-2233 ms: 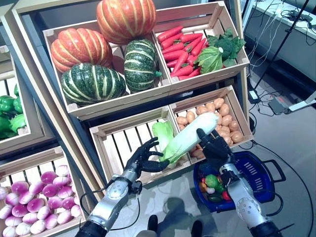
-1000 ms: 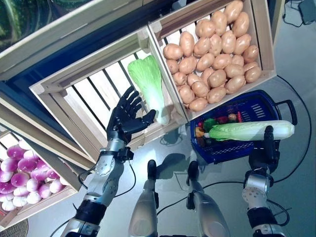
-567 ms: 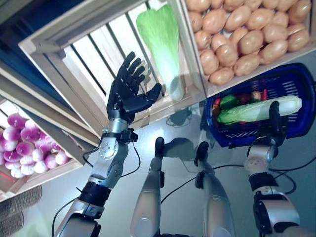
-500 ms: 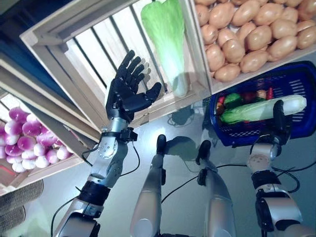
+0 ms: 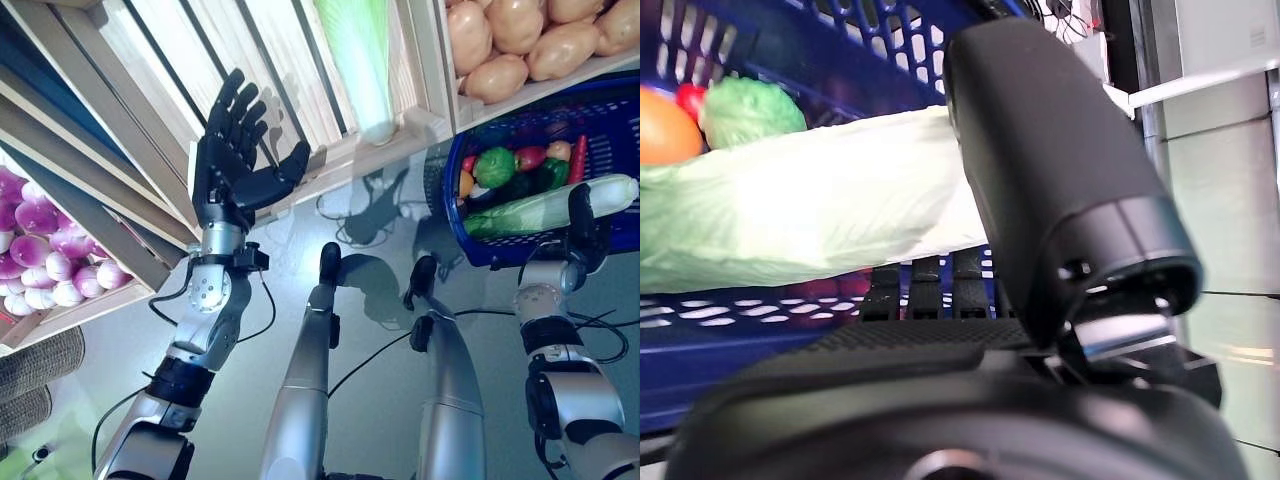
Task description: Put vegetables into the basket
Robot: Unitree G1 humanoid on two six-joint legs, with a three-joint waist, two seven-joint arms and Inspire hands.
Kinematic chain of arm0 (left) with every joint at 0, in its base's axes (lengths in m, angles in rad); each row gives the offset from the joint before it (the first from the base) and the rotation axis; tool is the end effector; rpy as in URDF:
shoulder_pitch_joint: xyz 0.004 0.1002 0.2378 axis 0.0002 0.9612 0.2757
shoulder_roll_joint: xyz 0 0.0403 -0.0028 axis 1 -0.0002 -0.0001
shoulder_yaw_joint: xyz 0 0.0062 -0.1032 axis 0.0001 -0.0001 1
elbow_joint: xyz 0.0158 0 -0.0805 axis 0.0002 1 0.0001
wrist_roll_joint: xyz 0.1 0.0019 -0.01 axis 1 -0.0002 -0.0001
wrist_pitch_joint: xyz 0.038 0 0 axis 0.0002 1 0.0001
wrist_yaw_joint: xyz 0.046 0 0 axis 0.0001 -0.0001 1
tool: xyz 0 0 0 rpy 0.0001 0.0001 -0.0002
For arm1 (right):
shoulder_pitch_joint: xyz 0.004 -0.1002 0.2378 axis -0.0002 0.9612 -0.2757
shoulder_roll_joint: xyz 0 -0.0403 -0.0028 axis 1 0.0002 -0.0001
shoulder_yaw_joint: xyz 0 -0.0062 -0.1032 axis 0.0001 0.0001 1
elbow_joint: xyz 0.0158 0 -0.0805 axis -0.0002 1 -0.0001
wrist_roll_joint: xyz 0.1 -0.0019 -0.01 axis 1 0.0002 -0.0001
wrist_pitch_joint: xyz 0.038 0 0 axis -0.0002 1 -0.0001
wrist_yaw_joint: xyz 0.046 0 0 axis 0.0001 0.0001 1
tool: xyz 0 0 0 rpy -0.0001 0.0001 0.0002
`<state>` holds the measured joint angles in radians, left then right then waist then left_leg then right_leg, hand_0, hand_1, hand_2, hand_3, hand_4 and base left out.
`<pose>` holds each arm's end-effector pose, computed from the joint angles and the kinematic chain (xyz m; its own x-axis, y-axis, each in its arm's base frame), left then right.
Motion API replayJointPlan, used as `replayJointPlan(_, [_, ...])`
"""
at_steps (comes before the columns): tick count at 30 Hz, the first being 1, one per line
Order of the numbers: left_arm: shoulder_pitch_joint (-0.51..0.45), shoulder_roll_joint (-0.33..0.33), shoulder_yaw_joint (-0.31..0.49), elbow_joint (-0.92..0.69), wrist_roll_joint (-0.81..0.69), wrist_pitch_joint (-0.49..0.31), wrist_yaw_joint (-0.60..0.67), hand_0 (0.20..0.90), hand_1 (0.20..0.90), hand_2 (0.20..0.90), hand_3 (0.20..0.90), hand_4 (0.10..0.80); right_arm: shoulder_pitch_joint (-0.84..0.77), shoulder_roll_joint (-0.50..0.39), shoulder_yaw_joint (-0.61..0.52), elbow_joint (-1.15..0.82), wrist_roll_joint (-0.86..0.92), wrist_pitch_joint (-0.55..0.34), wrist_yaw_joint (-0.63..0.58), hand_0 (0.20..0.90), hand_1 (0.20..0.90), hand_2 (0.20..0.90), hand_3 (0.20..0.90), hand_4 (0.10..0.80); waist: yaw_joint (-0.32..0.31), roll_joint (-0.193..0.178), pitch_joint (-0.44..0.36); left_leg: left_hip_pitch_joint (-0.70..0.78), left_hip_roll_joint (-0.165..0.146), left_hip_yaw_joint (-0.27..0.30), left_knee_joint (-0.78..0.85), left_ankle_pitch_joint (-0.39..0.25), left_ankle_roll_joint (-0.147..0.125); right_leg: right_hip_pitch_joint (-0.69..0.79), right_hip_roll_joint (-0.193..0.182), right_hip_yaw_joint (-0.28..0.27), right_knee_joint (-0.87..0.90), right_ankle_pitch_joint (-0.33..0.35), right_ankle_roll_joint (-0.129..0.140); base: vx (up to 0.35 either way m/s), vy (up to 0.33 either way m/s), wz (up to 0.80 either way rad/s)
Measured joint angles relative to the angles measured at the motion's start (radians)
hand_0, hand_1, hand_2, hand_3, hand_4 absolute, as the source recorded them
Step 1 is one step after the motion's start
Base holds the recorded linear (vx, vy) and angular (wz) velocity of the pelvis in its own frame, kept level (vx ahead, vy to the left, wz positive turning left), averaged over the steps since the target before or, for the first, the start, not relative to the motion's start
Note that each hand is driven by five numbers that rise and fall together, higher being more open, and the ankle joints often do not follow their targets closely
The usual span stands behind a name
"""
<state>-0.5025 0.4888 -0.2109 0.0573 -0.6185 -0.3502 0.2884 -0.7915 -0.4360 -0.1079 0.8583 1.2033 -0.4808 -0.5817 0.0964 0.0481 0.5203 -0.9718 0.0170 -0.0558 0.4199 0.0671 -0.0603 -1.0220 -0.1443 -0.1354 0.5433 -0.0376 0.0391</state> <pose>0.2739 0.1760 0.1695 0.8065 0.0472 0.5894 0.0876 0.9763 -0.1981 0.3242 -0.2622 0.1421 0.6002 -0.7772 -0.1890 0.5420 0.2215 0.8106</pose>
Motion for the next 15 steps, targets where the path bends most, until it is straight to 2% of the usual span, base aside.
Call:
replayJointPlan(1, [-0.005,0.001,0.0,0.0,0.002,-0.002,0.003,0.9,0.9,0.9,0.9,0.8,-0.009,0.0,0.0,0.0,-0.01,0.0,-0.007,0.684,0.684,0.684,0.684,0.656,0.0,0.0,0.0,-0.005,0.0,0.001,0.003,-0.001,0.002,-0.004,0.0,0.001,0.0,0.001,0.001,-0.033,0.003,-0.01])
replayJointPlan(2, [-0.018,0.007,0.0,0.0,0.009,-0.004,0.01,0.9,0.9,0.9,0.9,0.8,-0.023,-0.001,-0.001,0.0,-0.023,0.0,-0.022,0.9,0.9,0.9,0.9,0.8,0.0,0.0,0.0,-0.018,-0.001,0.002,0.008,-0.001,0.006,-0.014,0.004,0.002,0.002,0.008,0.003,0.0,0.0,0.0])
replayJointPlan(7, [-0.036,0.023,0.001,-0.002,0.026,-0.004,0.017,0.9,0.9,0.9,0.9,0.8,-0.052,-0.003,-0.004,0.0,-0.034,0.0,-0.073,0.9,0.9,0.9,0.9,0.8,0.004,0.0,0.0,-0.023,-0.002,0.005,0.024,-0.012,0.007,-0.015,0.003,0.01,0.006,0.009,0.004,-0.003,0.009,-0.03])
replayJointPlan(15, [-0.051,0.084,0.006,-0.009,0.079,-0.004,0.061,0.9,0.9,0.9,0.9,0.8,-0.056,-0.024,-0.011,-0.001,-0.198,-0.012,-0.214,0.9,0.9,0.9,0.9,0.8,0.005,0.0,0.0,-0.02,-0.004,0.009,0.045,-0.019,0.012,-0.012,-0.002,0.017,0.019,0.006,0.004,0.019,0.037,-0.01])
